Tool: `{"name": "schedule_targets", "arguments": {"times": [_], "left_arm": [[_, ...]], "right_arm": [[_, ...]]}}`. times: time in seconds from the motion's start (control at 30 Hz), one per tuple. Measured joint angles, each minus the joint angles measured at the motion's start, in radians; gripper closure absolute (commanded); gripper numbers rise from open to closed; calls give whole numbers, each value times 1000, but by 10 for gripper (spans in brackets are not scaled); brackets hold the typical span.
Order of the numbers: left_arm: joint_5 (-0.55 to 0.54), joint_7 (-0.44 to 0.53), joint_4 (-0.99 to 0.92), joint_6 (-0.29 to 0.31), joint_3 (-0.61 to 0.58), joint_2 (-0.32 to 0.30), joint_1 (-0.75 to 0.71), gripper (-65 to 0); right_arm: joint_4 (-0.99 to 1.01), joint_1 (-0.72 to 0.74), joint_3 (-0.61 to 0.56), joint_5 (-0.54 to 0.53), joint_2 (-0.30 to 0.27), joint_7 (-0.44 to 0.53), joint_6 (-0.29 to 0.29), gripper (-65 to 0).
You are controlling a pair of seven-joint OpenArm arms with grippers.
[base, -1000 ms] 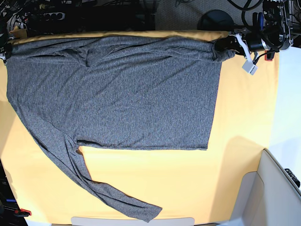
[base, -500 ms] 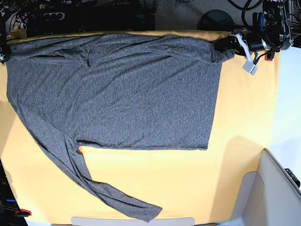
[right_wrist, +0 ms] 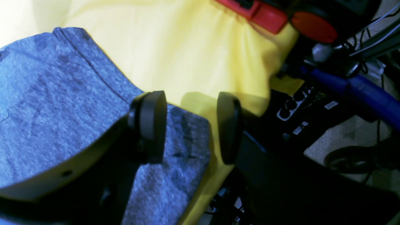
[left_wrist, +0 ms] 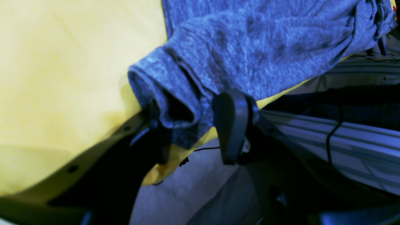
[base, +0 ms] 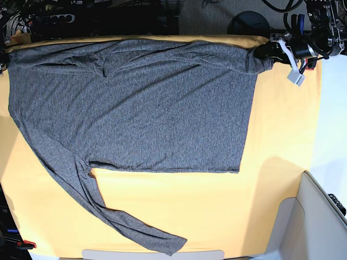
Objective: Fold the T-shirt properly
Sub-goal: 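Pull the shoulder edge back toward the arms with both grippers, then release the shirt and move both grippers to the shirt's sides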
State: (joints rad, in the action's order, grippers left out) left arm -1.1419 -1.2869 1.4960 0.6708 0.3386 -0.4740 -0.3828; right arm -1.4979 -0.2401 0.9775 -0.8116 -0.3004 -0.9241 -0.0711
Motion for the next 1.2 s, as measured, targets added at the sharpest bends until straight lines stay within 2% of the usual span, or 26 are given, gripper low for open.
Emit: {"name": "schedule_targets", "arguments": {"times": [0.2,0.4,0.53,0.63,0.73,0.9,1.07,1.2], "left_arm": [[47,-18,-4,-8,89,-6,-5,-269],[66,-23,-6,-10,102,-25,-5,-269],[68,-22,5,-13,102,-25,-6,-267],[137,-57,94,-28,102,-21,-12,-267],[143,-68,194,-31,102,-21,-25,-267],[134,-56,298,-34,177,-14,-18,-267],[141,-69,324,-34,309,-15,-19,-267],[141,-64,334,-31,347,-17,-18,-267]], "right_arm": [[0,5,38,2,-7,0,-3,-270],[-33,12,36,4,-24,-1,-5,-270],[-144,20,35,2,-13,-9,-3,-270],[-269,41,37,7,-15,3,-9,-272],[-393,68,22,-2,-15,-5,2,-273],[-503,71,-135,1,-12,0,3,-273],[-504,53,-361,4,-10,-11,118,-273],[-504,54,-500,-6,-6,-132,161,-273]]}}
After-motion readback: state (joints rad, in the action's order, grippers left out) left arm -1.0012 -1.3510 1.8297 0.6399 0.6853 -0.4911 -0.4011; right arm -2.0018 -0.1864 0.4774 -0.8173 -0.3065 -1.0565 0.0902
